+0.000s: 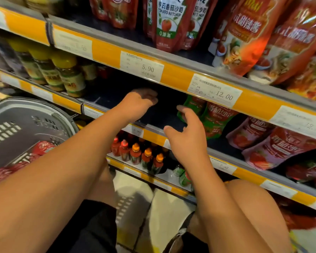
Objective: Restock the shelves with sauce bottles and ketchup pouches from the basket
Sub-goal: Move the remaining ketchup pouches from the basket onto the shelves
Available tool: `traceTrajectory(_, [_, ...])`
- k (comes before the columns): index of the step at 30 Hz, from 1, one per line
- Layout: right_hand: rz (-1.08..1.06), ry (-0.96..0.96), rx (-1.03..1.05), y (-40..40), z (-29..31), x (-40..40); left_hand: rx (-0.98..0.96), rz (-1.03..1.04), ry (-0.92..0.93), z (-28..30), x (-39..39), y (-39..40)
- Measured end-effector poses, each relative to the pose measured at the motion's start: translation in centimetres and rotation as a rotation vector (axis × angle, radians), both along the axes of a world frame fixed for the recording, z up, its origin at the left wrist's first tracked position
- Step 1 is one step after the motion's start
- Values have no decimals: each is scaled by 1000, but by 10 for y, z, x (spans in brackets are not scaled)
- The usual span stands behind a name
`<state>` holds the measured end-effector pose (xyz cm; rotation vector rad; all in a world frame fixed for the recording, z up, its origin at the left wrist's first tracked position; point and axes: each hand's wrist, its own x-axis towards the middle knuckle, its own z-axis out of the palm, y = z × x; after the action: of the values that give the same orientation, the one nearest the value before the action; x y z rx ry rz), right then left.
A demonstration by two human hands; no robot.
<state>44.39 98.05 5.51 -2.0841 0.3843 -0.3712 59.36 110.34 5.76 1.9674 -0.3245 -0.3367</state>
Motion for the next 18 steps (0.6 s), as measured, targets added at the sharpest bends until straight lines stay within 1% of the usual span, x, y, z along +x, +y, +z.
traceTrajectory(1, [19, -6, -3, 6, 1, 3, -22, -17, -5, 0, -9, 15])
traceTrajectory(4, [54, -11, -12, 25, 2, 8, -1, -52, -68, 0, -31, 55])
traceTrajectory(9, [97, -15, -9, 54, 2, 12, 36, -21, -176, 2, -69, 105])
traceTrajectory(14, [151, -32, -16, 80, 5, 11, -86, 110, -287, 13, -111, 148])
traceTrajectory(18, [223, -63, -15, 112, 8, 10, -132, 254, -380, 12, -138, 203])
